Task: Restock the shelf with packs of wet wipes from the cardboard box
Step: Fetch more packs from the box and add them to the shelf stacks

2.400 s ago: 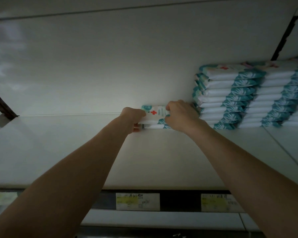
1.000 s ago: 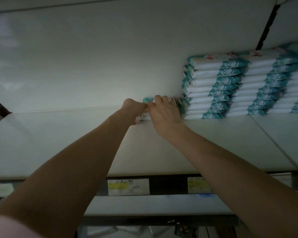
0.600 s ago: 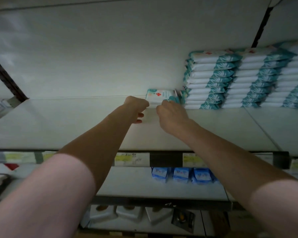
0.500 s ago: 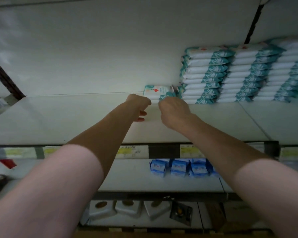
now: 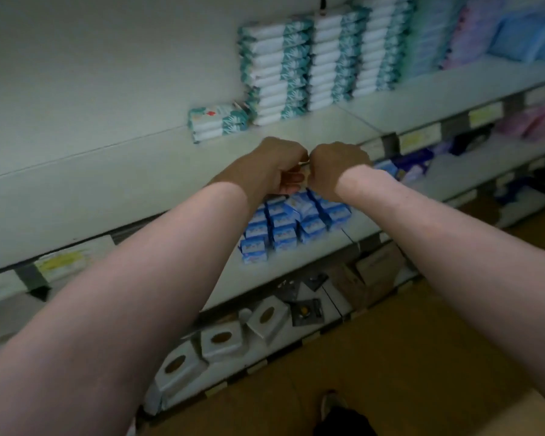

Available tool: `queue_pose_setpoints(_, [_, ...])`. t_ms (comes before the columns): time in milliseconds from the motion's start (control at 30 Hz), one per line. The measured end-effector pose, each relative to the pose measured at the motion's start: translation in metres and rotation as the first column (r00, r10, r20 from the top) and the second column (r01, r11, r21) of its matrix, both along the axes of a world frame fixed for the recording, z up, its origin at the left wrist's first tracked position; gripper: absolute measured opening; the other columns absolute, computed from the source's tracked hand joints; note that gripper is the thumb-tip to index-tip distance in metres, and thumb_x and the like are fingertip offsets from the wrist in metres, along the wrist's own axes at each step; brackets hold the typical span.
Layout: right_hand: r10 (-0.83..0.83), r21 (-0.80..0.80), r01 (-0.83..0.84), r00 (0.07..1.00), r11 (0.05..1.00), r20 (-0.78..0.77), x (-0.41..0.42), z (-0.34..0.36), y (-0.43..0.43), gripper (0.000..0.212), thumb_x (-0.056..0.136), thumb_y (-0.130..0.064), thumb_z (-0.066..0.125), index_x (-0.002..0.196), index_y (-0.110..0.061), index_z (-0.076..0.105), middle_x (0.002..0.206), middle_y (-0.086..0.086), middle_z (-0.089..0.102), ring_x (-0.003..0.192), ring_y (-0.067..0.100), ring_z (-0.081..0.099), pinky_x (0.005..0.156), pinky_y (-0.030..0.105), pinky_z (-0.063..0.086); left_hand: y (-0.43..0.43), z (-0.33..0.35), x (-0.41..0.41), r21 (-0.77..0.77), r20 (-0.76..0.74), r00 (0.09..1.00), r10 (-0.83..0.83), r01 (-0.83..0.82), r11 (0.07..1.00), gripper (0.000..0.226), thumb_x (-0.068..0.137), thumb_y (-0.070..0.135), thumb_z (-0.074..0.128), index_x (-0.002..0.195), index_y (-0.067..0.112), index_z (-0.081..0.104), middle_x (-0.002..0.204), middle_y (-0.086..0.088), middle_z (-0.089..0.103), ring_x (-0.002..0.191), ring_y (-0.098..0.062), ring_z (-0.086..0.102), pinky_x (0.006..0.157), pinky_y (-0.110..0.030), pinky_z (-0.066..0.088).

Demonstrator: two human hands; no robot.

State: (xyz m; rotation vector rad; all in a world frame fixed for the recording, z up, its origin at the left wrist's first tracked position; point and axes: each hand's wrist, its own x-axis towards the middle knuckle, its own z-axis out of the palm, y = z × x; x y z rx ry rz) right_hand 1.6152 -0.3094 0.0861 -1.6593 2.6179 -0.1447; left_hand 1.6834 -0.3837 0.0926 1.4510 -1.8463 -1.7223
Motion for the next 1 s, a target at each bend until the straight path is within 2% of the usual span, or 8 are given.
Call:
queue_pose_setpoints(167, [-0.231, 0.049, 0.231, 0.973, 0.972, -0.013, 0.013, -0.026, 0.080, 0.031, 0.092, -0.016, 0.050, 0.122, -0.008, 0.056, 0.125, 0.017, 0.058, 0.115, 0.033, 0.056, 0.089, 0.035, 0.045, 0.059, -0.036, -0.004, 0.014, 0.099, 0.970, -0.224, 0.224, 0.975, 0.020, 0.095, 0.015, 0.053, 0.076, 0.013, 0.049, 0.073, -0.003, 0.047, 0.060, -0.012, 0.049, 0.055, -0.026, 0.047])
queue_pose_setpoints(367, [-0.452, 0.153, 0.441, 0.891, 0.884, 0.042, 0.016, -0.052, 0.185, 0.029, 0.094, -0.019, 0.050, 0.120, -0.010, 0.056, 0.119, 0.014, 0.060, 0.107, 0.033, 0.057, 0.074, 0.034, 0.040, 0.144, -0.069, -0.022, 0.108, 0.112, 0.887, -0.448, 0.437, 0.893, 0.002, 0.096, 0.012, 0.049, 0.094, 0.011, 0.049, 0.066, -0.001, 0.041, 0.050, -0.011, 0.040, 0.059, -0.026, 0.046])
queue_pose_setpoints(467, [-0.559, 0.197, 0.536, 0.824, 0.821, 0.087, 0.016, -0.065, 0.234, 0.021, 0.094, -0.016, 0.050, 0.112, -0.011, 0.058, 0.106, 0.011, 0.060, 0.093, 0.031, 0.056, 0.070, 0.034, 0.041, 0.191, -0.081, -0.034, 0.113, 0.151, 0.827, -0.541, 0.530, 0.841, 0.008, 0.093, 0.013, 0.052, 0.101, 0.010, 0.053, 0.064, 0.000, 0.041, 0.049, -0.011, 0.042, 0.057, -0.027, 0.048])
queue_pose_setpoints(567, [-0.655, 0.210, 0.627, 0.750, 0.750, 0.098, 0.014, -0.079, 0.287, 0.014, 0.093, -0.013, 0.050, 0.106, -0.011, 0.058, 0.094, 0.008, 0.056, 0.082, 0.026, 0.051, 0.067, 0.033, 0.040, 0.243, -0.091, -0.045, 0.098, 0.179, 0.768, -0.615, 0.608, 0.788, 0.004, 0.093, 0.014, 0.054, 0.093, 0.011, 0.057, 0.068, -0.001, 0.045, 0.054, -0.013, 0.047, 0.053, -0.027, 0.047])
queue_pose_setpoints(700, [-0.769, 0.238, 0.733, 0.627, 0.637, 0.127, 0.013, -0.099, 0.366, 0.020, 0.092, -0.015, 0.053, 0.110, -0.012, 0.060, 0.108, 0.012, 0.061, 0.093, 0.031, 0.056, 0.070, 0.030, 0.039, 0.321, -0.106, -0.055, 0.092, 0.231, 0.660, -0.715, 0.717, 0.691, 0.012, 0.093, 0.016, 0.057, 0.102, 0.010, 0.062, 0.083, -0.005, 0.055, 0.071, -0.015, 0.056, 0.059, -0.029, 0.052])
queue_pose_setpoints(833, [-0.853, 0.292, 0.802, 0.493, 0.521, 0.169, 0.014, -0.117, 0.452, 0.028, 0.090, -0.017, 0.055, 0.116, -0.010, 0.061, 0.122, 0.016, 0.060, 0.114, 0.034, 0.056, 0.082, 0.032, 0.045, 0.415, -0.117, -0.060, 0.138, 0.241, 0.563, -0.791, 0.787, 0.602, 0.016, 0.095, 0.014, 0.056, 0.110, 0.009, 0.061, 0.091, -0.007, 0.054, 0.071, -0.014, 0.054, 0.057, -0.027, 0.052])
queue_pose_setpoints(933, [-0.899, 0.327, 0.837, 0.399, 0.438, 0.183, 0.017, -0.129, 0.519, 0.031, 0.088, -0.016, 0.055, 0.117, -0.009, 0.061, 0.125, 0.016, 0.059, 0.116, 0.033, 0.056, 0.086, 0.032, 0.046, 0.486, -0.128, -0.063, 0.204, 0.253, 0.476, -0.842, 0.825, 0.527, 0.004, 0.096, 0.012, 0.054, 0.097, 0.010, 0.057, 0.082, -0.006, 0.049, 0.061, -0.014, 0.049, 0.055, -0.029, 0.048])
queue_pose_setpoints(1000, [-0.916, 0.339, 0.852, 0.352, 0.399, 0.194, 0.019, -0.138, 0.561, 0.030, 0.089, -0.015, 0.054, 0.117, -0.007, 0.061, 0.125, 0.016, 0.059, 0.116, 0.033, 0.056, 0.084, 0.032, 0.045, 0.529, -0.140, -0.068, 0.251, 0.259, 0.424, -0.868, 0.838, 0.484, 0.011, 0.095, 0.011, 0.053, 0.084, 0.010, 0.053, 0.079, -0.005, 0.047, 0.059, -0.015, 0.048, 0.055, -0.030, 0.047])
